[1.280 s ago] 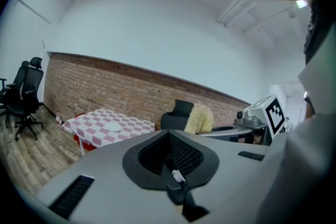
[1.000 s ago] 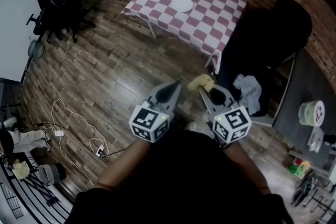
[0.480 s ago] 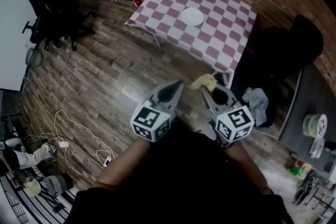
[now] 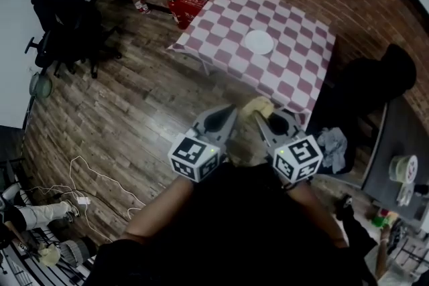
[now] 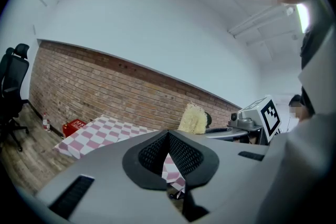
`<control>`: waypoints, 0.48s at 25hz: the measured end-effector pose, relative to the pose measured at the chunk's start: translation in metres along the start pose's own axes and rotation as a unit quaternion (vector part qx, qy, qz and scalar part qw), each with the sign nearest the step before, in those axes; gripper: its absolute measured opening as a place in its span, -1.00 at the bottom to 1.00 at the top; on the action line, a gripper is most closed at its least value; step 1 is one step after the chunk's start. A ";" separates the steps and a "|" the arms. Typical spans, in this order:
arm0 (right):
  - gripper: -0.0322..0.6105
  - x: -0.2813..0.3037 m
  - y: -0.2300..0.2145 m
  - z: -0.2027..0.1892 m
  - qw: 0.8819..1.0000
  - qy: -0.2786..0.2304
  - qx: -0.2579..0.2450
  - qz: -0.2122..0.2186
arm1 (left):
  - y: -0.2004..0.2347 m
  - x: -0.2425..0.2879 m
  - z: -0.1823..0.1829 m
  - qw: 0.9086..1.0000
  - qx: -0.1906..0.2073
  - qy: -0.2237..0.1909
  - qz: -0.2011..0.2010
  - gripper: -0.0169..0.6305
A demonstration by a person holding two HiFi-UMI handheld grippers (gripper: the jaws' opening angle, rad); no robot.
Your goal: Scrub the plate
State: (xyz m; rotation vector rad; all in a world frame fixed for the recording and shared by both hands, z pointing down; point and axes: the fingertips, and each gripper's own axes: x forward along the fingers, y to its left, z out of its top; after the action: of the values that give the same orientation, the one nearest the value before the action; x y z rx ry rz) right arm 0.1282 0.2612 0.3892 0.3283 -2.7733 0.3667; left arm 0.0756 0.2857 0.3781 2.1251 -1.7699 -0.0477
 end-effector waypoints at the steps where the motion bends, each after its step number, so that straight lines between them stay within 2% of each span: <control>1: -0.75 0.007 0.002 0.002 1.000 0.002 -0.001 0.001 | 0.006 0.000 0.002 1.000 -0.003 -0.001 -0.002 -0.92; 6: -0.76 0.031 -0.002 0.008 1.000 0.011 -0.001 0.004 | 0.027 0.010 0.007 1.000 -0.015 0.001 -0.008 -0.92; 12: -0.75 0.052 -0.038 0.011 1.000 0.013 0.008 0.000 | 0.053 0.039 0.010 1.000 -0.022 0.015 0.001 -0.92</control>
State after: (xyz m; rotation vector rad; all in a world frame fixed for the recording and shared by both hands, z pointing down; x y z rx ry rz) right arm 0.0871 0.2128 0.4052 0.3246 -2.7471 0.3901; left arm 0.0315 0.2380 0.3931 2.0825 -1.7368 -0.0547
